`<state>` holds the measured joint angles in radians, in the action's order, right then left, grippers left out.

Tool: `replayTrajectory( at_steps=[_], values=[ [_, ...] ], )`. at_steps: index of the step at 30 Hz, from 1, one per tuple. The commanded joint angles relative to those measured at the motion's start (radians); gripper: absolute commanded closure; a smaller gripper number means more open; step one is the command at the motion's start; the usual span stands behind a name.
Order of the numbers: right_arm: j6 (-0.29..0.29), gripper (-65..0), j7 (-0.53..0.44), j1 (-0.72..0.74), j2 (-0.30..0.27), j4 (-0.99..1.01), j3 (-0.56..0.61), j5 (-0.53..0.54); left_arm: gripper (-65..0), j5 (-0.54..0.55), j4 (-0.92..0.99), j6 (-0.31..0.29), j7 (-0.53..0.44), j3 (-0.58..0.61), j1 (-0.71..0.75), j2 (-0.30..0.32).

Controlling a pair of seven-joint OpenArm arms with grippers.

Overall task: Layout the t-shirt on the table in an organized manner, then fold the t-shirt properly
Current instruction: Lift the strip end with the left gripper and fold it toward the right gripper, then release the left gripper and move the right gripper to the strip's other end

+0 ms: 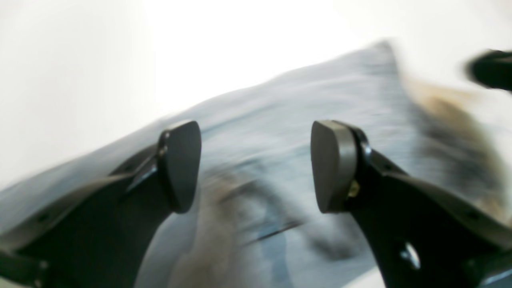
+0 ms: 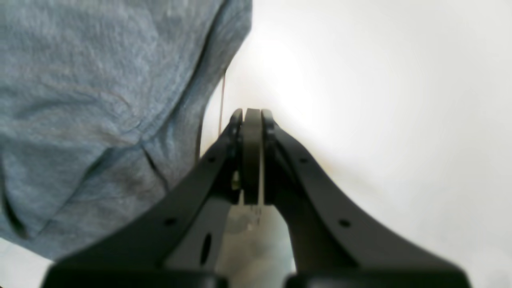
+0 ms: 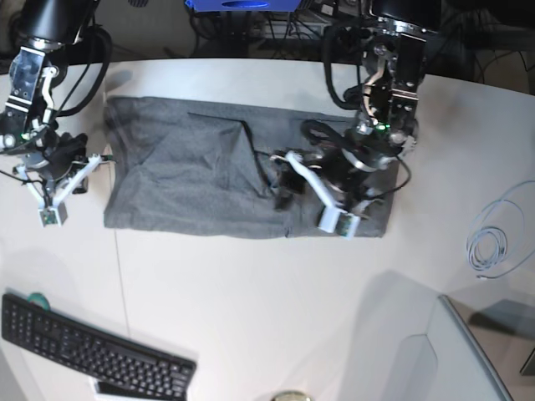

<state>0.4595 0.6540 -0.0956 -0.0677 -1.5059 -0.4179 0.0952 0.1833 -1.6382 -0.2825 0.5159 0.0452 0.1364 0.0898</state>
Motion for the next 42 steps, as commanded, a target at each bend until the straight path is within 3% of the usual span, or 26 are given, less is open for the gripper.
replayTrajectory(
  at_steps=[1, 2, 4, 5, 8, 10, 13, 16, 20, 23, 27, 30, 33, 38, 42],
  values=[
    [0.000, -1.5, -0.020, 0.006, -0.011, -0.031, -0.028, 0.061, -35.9, 0.008, -0.015, 0.006, -0.020, -0.058, -0.004, 0.014],
    [0.000, -1.7, -0.020, 0.004, -0.008, -0.037, -0.066, 0.136, -28.0, 0.008, -0.007, 0.006, -0.020, -0.132, 0.010, 0.018],
    [0.000, -5.0, -0.020, 0.006, 0.001, -0.035, -0.143, 0.286, -5.1, 0.009, 0.011, 0.006, -0.024, -0.278, 0.027, 0.021],
    [0.000, -9.8, -0.017, 0.003, -0.001, -0.034, -0.172, 0.354, 0.0, 0.009, 0.029, 0.004, -0.024, -0.357, 0.029, 0.024],
    [0.000, -32.3, 0.065, 0.000, -0.007, -0.017, -0.203, 0.483, 0.0, 0.009, 0.109, -0.031, -0.023, -0.532, 0.030, 0.064],
    [0.008, -43.7, 0.126, 0.000, -0.025, 0.012, -0.195, 0.565, 0.0, 0.009, 0.184, -0.134, -0.027, -0.589, 0.030, 0.113],
    [0.071, -43.4, 0.161, 0.007, -0.030, 0.090, -0.194, 0.654, 0.0, 0.003, 0.284, -0.229, -0.030, -0.657, 0.024, 0.155],
    [0.075, -43.4, 0.166, 0.044, -0.030, 0.186, -0.192, 0.616, 0.0, 0.000, 0.342, -0.254, -0.033, -0.693, 0.022, 0.179],
    [0.086, -43.7, 0.166, 0.070, -0.030, 0.279, -0.192, 0.541, 0.0, -0.003, 0.395, -0.252, -0.135, -0.687, 0.029, 0.190],
    [0.089, -43.4, 0.198, 0.076, -0.030, 0.331, -0.192, 0.541, 0.0, -0.003, 0.456, -0.252, -0.184, -0.684, 0.018, 0.190],
    [0.167, -43.4, 0.247, 0.076, -0.022, 0.337, -0.181, 0.538, 0.0, -0.003, 0.505, -0.251, -0.227, -0.595, -0.011, 0.190],
    [0.190, -43.2, 0.250, 0.073, -0.028, 0.339, -0.095, 0.538, 0.0, -0.003, 0.527, -0.249, -0.265, -0.537, -0.019, 0.190],
    [0.193, -43.2, 0.250, 0.075, -0.022, 0.339, -0.059, 0.539, 0.0, -0.001, 0.531, -0.248, -0.271, -0.494, -0.050, 0.184],
    [0.195, -43.2, 0.246, 0.079, 0.004, 0.339, -0.052, 0.539, 0.0, -0.001, 0.530, -0.179, -0.271, -0.428, -0.073, 0.181],
    [0.195, -43.2, 0.209, 0.102, 0.007, 0.368, -0.051, 0.538, 0.0, -0.001, 0.530, -0.171, -0.271, -0.350, -0.083, 0.183]
  ],
)
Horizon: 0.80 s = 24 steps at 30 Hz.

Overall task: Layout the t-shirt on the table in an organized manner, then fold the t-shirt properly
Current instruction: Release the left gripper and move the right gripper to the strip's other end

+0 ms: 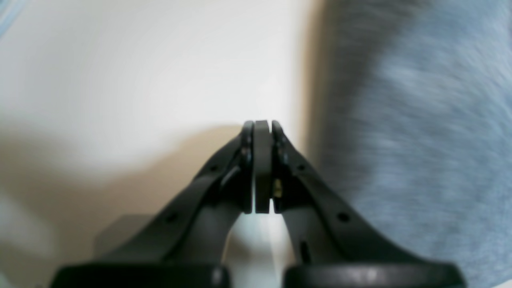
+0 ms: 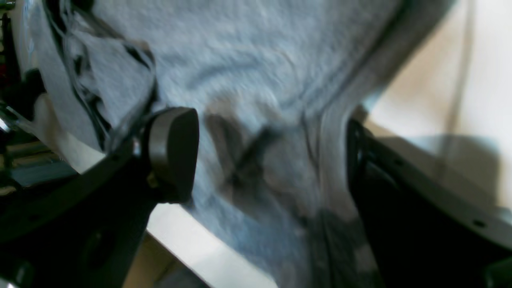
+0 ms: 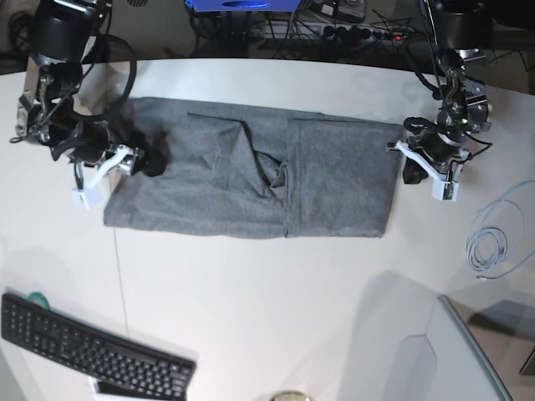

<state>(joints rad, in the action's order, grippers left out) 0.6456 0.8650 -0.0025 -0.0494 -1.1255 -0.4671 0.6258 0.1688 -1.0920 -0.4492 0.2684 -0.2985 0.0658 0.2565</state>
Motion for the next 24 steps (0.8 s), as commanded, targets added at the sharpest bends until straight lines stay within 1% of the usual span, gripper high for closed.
replayTrajectory(
  at_steps=[1, 4, 5, 8, 13, 14, 15, 18, 19, 22, 24],
  values=[
    [0.009, -43.1, -0.005, 0.025, -0.011, 0.006, -0.002, 0.007, 0.0, 0.013, -0.017, -0.004, -0.024, 0.003, -0.016, 0.016],
    [0.009, -42.2, -0.011, 0.052, -0.016, 0.074, -0.002, 0.007, 0.0, 0.013, -0.017, 0.014, -0.024, 0.017, -0.016, 0.014],
    [0.010, -39.3, -0.011, 0.062, -0.017, 0.094, -0.002, 0.007, 0.0, 0.013, -0.017, 0.016, -0.024, 0.017, -0.017, 0.014],
    [0.010, -27.2, -0.011, 0.071, -0.019, 0.112, -0.002, 0.007, 0.0, 0.013, -0.014, 0.017, -0.024, 0.017, -0.034, 0.014],
    [0.010, -4.1, -0.011, 0.094, -0.019, 0.109, -0.002, 0.007, 0.0, 0.011, 0.011, 0.017, -0.024, 0.020, -0.050, 0.014],
    [0.010, -0.8, -0.011, 0.103, -0.019, 0.106, -0.002, 0.007, 0.0, 0.011, 0.017, 0.017, -0.024, 0.032, -0.054, 0.014],
    [0.007, 0.0, -0.010, 0.109, -0.019, 0.097, -0.002, 0.007, 0.0, 0.011, 0.026, 0.017, -0.024, 0.055, -0.056, 0.014],
    [0.003, -1.1, -0.002, 0.112, -0.019, 0.029, 0.000, 0.007, 0.0, 0.011, 0.036, 0.017, -0.024, 0.111, -0.059, 0.014],
    [-0.008, -0.8, 0.003, 0.109, -0.016, -0.001, 0.000, 0.006, 0.0, 0.011, 0.036, 0.017, -0.024, 0.121, -0.059, 0.014],
    [-0.080, -0.8, 0.078, 0.105, -0.008, -0.101, 0.000, 0.006, 0.0, 0.013, 0.037, 0.019, -0.024, 0.146, -0.059, 0.013],
    [-0.094, -0.8, 0.116, 0.105, 0.006, -0.156, 0.015, 0.006, 0.0, 0.013, 0.031, 0.019, -0.024, 0.164, -0.064, 0.000]
  ],
)
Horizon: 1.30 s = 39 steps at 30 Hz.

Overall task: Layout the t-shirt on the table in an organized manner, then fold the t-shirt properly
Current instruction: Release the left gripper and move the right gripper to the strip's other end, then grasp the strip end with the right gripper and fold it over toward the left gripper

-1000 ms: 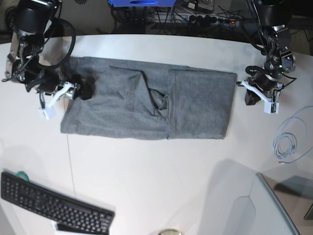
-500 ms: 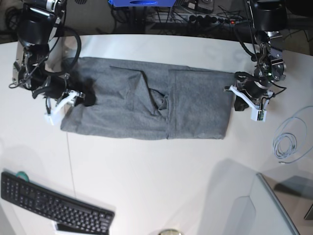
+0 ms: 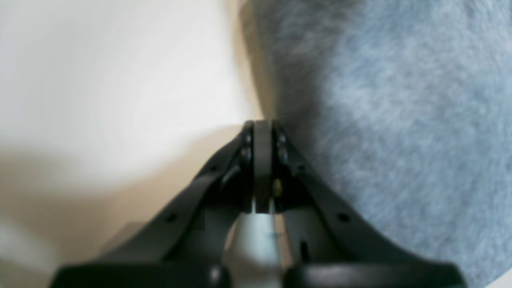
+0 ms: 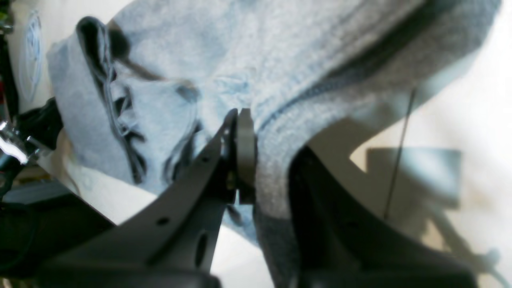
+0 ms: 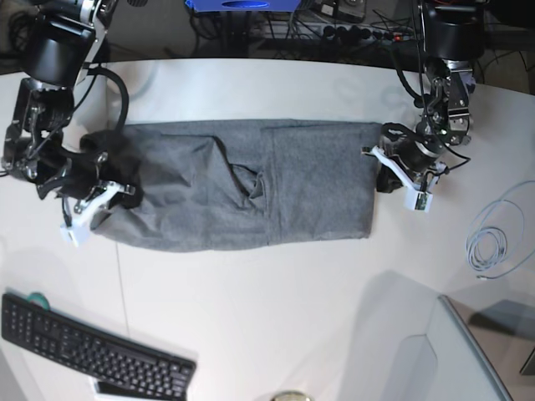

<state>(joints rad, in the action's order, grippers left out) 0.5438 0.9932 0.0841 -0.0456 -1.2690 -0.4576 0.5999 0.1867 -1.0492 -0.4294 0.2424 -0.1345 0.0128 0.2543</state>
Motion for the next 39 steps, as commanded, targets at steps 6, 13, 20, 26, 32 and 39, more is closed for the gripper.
replayTrajectory(
  at_steps=[6, 13, 20, 26, 32, 39],
  values=[
    [-0.083, -0.8, 0.010, -0.013, 0.031, -0.171, 0.141, 0.036, 0.0, -0.005, -0.004, -0.001, 0.005, 0.032, -0.050, -0.040],
    [-0.196, -0.8, 0.008, -0.025, 0.086, -0.274, 0.286, 0.038, 0.0, -0.005, 0.017, 0.000, 0.007, 0.121, -0.095, -0.062],
    [-0.253, -0.8, -0.021, -0.017, 0.131, -0.281, 0.397, 0.033, 0.0, -0.005, 0.016, 0.000, 0.007, 0.131, -0.095, -0.072],
    [-0.321, -0.8, -0.095, -0.025, 0.131, -0.272, 0.511, 0.035, 0.0, -0.005, 0.016, 0.000, 0.007, 0.131, -0.087, -0.072],
    [-0.340, -0.8, -0.133, -0.022, 0.138, -0.281, 0.613, 0.035, 0.0, -0.005, 0.016, 0.000, 0.007, 0.131, -0.086, -0.074],
    [-0.390, -0.8, -0.211, -0.016, 0.149, -0.283, 0.724, 0.035, 0.0, -0.005, 0.016, 0.000, 0.007, 0.132, -0.086, -0.074]
  ],
)
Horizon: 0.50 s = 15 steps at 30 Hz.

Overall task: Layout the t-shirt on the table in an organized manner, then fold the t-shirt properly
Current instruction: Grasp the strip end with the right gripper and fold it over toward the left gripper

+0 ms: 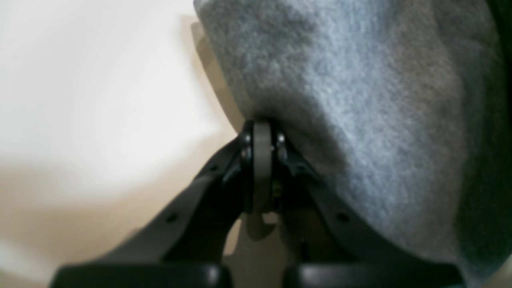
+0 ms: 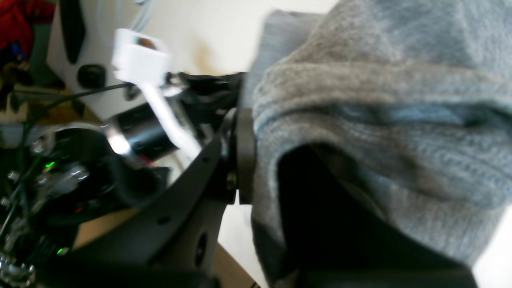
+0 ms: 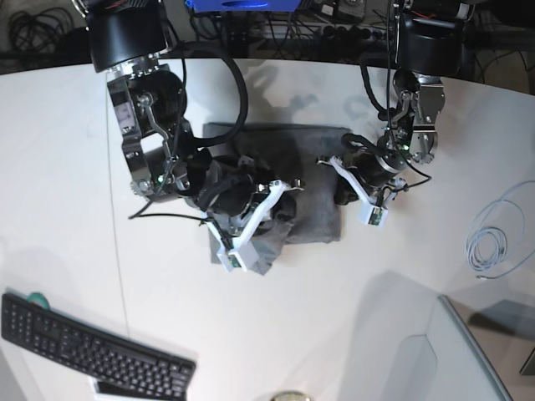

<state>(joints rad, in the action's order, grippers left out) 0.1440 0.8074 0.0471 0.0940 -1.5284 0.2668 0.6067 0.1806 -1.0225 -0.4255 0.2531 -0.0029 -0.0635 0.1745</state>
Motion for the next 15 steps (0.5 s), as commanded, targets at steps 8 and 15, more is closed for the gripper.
replayTrajectory(
  at_steps=[8, 15],
  values=[
    [-0.045, -0.8, -0.058, 0.041, 0.011, -0.013, 0.071, 0.028, 0.0, 0.001, -0.009, -0.003, -0.004, 0.001, -0.009, 0.006],
    [-0.045, -0.8, -0.115, 0.049, 0.019, 0.045, 0.071, 0.028, 0.0, 0.001, -0.011, -0.003, -0.004, 0.001, -0.008, 0.004]
  ],
)
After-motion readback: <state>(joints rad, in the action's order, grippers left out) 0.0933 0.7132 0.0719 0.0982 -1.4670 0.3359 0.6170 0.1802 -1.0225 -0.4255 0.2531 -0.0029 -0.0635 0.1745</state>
